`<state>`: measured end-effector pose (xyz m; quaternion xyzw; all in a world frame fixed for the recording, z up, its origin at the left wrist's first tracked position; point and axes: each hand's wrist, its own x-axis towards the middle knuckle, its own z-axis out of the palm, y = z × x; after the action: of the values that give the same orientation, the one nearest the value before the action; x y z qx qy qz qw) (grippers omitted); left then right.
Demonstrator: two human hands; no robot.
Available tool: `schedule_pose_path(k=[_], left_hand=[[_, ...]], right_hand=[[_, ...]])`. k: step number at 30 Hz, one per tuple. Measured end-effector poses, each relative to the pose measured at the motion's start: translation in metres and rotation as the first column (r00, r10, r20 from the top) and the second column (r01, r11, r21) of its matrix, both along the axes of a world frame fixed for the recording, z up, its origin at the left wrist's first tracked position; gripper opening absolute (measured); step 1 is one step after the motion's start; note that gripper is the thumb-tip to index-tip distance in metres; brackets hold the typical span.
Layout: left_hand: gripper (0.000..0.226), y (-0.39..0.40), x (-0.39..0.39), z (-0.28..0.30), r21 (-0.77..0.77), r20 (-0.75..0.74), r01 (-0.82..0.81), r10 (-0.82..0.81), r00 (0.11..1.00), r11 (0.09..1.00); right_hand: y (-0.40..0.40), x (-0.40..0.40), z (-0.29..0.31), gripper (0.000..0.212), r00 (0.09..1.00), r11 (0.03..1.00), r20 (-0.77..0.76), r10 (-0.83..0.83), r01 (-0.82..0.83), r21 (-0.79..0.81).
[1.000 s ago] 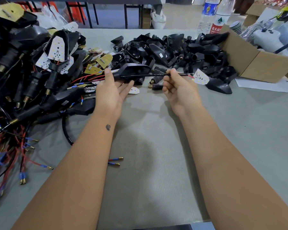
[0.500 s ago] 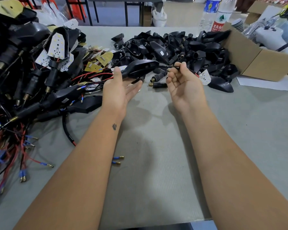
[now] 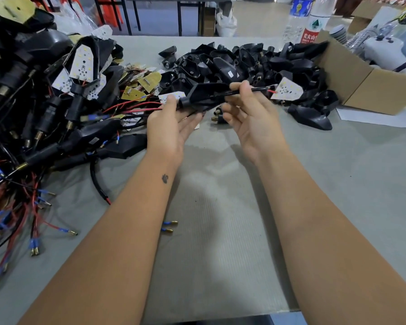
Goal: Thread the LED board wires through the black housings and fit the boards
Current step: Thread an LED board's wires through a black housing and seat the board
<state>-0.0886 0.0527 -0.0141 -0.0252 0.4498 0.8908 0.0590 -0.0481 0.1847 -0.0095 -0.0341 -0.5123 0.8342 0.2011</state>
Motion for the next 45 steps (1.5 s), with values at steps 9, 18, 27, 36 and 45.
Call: schedule_pose_path(k=[9, 18, 27, 36, 45], left_hand=[[0.030, 0.008, 0.008, -0.002, -0.010, -0.052, 0.187, -0.187, 0.981, 0.982], [0.023, 0.004, 0.005, -0.003, -0.011, -0.062, -0.029, 0.028, 0.998, 1.000], [0.025, 0.002, 0.002, 0.000, 0.139, 0.033, -0.103, 0.099, 0.995, 0.985], [0.013, 0.004, 0.000, 0.000, -0.021, -0.004, -0.044, 0.044, 0.999, 0.999], [0.016, 0.009, 0.000, -0.006, -0.146, -0.075, 0.134, -0.146, 0.986, 0.980]], right_hand=[[-0.004, -0.005, -0.005, 0.025, 0.992, 0.980, 0.115, -0.050, 0.027, 0.195], [-0.002, 0.001, -0.001, 0.017, 0.957, 0.943, 0.244, 0.155, -0.217, 0.251], [0.000, -0.004, 0.000, 0.017, 0.984, 0.999, 0.181, 0.003, -0.009, 0.033], [0.008, -0.001, -0.001, 0.012, 0.944, 0.935, 0.153, -0.293, 0.249, 0.252], [-0.003, -0.001, -0.004, 0.018, 0.945, 0.854, 0.131, -0.300, 0.205, 0.478]])
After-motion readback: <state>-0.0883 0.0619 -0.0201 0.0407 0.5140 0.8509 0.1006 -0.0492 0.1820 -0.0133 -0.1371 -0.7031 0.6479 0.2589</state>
